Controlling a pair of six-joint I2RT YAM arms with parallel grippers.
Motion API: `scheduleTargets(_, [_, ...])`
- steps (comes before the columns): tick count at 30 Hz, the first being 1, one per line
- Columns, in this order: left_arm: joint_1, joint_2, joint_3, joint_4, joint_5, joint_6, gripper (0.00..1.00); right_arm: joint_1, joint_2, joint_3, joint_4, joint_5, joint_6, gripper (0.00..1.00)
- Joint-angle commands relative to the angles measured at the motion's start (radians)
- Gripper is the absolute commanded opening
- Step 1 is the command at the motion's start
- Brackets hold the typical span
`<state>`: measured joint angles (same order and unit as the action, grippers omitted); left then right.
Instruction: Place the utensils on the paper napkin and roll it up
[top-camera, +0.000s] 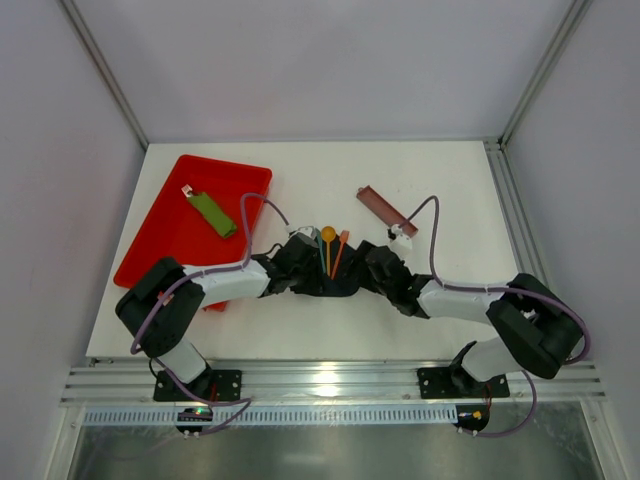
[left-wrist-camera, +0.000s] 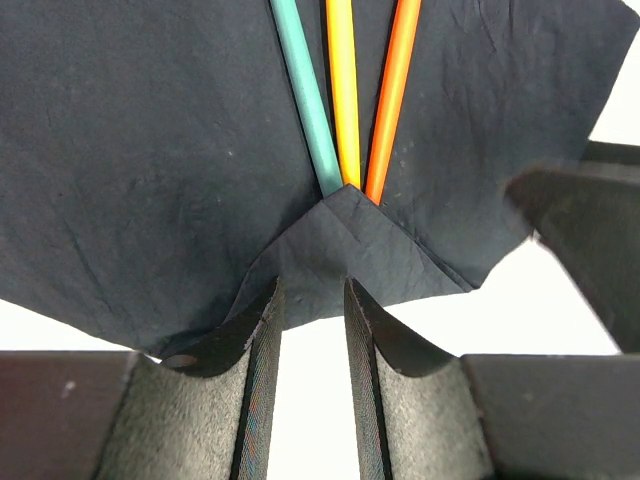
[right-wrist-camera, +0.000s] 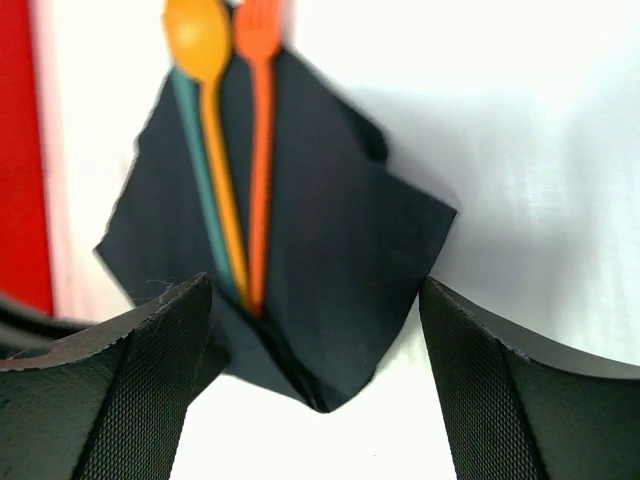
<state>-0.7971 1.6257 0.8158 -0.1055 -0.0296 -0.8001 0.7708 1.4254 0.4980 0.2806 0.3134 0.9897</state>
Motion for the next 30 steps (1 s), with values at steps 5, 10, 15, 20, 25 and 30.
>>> scheduleTargets(5, [0.006, -0.017, -0.006, -0.011, -0.016, 0.009, 0.31, -0.028, -0.065, 0.105, -0.385, 0.11, 0.17, 0.85])
scheduleTargets(10, [0.006, -0.017, -0.006, -0.011, -0.015, 0.007, 0.31, -0.028, -0.04, 0.082, -0.356, 0.063, 0.225, 0.85])
scheduleTargets(15, [0.006, -0.018, -0.006, -0.011, -0.015, 0.007, 0.31, -0.025, -0.026, -0.021, -0.209, 0.009, 0.377, 0.85])
scheduleTargets(20, [0.006, -0.013, -0.006, -0.007, -0.01, 0.004, 0.31, -0.021, 0.018, 0.01, -0.254, 0.012, 0.421, 0.85])
scheduleTargets(25, [0.006, -0.016, -0.007, -0.005, -0.009, 0.006, 0.31, 0.011, 0.024, 0.03, -0.305, 0.032, 0.536, 0.85])
scheduleTargets(30, [0.006, -0.018, -0.01, -0.003, -0.007, 0.004, 0.31, 0.033, 0.021, 0.034, -0.342, 0.07, 0.578, 0.85])
